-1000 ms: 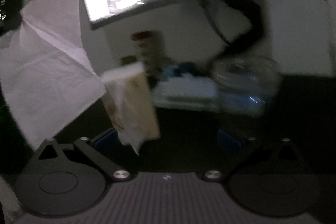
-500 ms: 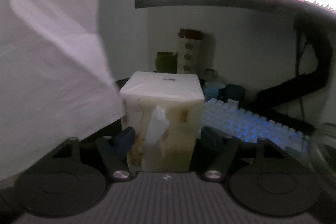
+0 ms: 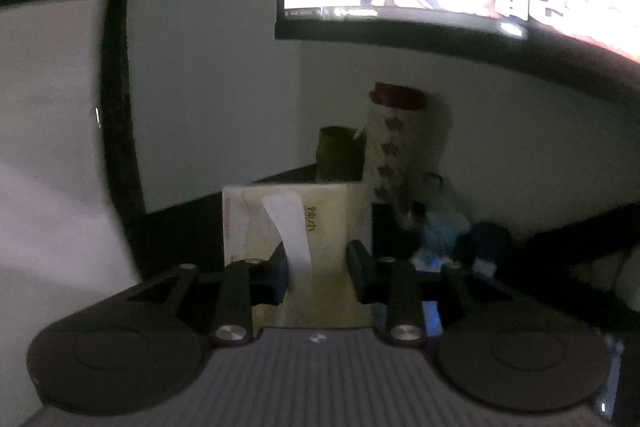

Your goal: Clean container

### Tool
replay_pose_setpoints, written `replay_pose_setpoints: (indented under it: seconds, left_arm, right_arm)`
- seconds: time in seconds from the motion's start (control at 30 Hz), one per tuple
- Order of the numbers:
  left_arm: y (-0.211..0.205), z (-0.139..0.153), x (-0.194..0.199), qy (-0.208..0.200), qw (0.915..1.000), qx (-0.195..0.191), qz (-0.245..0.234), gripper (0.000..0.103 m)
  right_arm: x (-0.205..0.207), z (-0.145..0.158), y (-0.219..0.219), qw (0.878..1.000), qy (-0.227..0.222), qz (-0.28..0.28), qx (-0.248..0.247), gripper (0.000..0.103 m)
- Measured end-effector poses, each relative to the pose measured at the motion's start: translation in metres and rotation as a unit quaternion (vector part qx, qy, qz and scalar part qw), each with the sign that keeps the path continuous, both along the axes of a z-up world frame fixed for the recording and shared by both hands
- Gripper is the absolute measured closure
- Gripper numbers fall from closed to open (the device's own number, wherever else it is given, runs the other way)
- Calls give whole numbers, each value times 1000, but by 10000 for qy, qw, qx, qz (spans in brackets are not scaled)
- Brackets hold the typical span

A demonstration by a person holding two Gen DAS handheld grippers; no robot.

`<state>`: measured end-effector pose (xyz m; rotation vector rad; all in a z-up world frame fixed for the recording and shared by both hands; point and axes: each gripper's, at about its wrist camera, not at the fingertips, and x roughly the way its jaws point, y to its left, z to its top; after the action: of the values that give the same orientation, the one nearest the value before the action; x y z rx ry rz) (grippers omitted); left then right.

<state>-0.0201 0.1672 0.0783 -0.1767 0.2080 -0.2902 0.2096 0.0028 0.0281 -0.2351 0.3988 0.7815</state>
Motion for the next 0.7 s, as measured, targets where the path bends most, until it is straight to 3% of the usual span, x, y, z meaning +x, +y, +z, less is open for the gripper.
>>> replay_pose_setpoints:
  seconds: [0.17, 0.23, 0.27, 0.37, 0.5, 0.7]
  left_arm:
    - [17, -3, 3, 48, 9998, -143, 143, 102]
    - [22, -5, 6, 83, 9996, -180, 185, 102]
    - [23, -6, 8, 101, 9996, -183, 210, 102]
    - [28, -10, 14, 189, 9992, -230, 263, 102]
    - [33, -16, 25, 354, 9984, -322, 285, 102]
    - [25, -19, 42, 490, 9981, -259, 283, 102]
  right_arm:
    - [31, 12, 51, 9998, 92, -128, -145, 69]
    - [46, 10, 68, 9994, 203, -210, -181, 63]
    - [51, 8, 76, 9991, 280, -237, -192, 55]
    - [66, -6, 91, 9978, 499, -332, -269, 54]
    - [77, -23, 89, 9948, 877, -473, -212, 54]
    - [58, -19, 68, 9949, 908, -447, -12, 54]
